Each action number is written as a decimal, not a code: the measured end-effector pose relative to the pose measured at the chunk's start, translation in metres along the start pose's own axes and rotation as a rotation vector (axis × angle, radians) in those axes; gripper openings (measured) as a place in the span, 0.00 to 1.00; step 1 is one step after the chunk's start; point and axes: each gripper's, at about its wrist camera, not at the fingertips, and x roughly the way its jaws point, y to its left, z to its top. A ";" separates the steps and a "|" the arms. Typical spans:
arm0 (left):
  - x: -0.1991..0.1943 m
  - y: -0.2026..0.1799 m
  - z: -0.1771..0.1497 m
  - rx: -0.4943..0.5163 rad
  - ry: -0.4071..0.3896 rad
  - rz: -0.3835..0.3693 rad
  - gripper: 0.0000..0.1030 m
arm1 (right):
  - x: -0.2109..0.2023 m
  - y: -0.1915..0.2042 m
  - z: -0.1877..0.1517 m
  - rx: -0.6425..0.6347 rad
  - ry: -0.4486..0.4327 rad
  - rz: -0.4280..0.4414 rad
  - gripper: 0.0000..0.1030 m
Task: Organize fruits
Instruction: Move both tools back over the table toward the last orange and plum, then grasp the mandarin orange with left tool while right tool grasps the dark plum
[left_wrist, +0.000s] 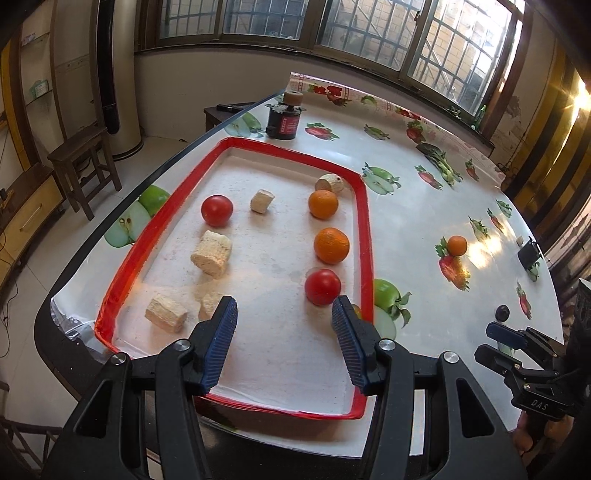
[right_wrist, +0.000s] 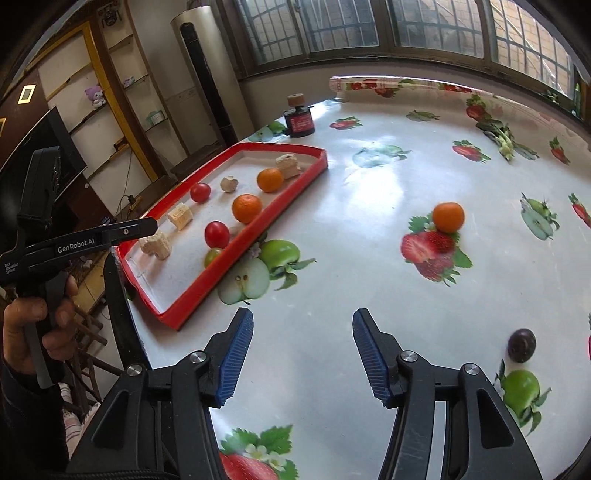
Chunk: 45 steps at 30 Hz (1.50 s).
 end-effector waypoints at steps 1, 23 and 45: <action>0.000 -0.004 0.000 0.006 0.003 -0.004 0.51 | -0.002 -0.006 -0.003 0.011 0.002 -0.012 0.56; 0.034 -0.142 0.009 0.207 0.065 -0.183 0.51 | -0.059 -0.108 -0.044 0.216 -0.064 -0.205 0.57; 0.131 -0.235 0.049 0.307 0.150 -0.223 0.50 | -0.016 -0.140 -0.020 0.198 0.012 -0.225 0.54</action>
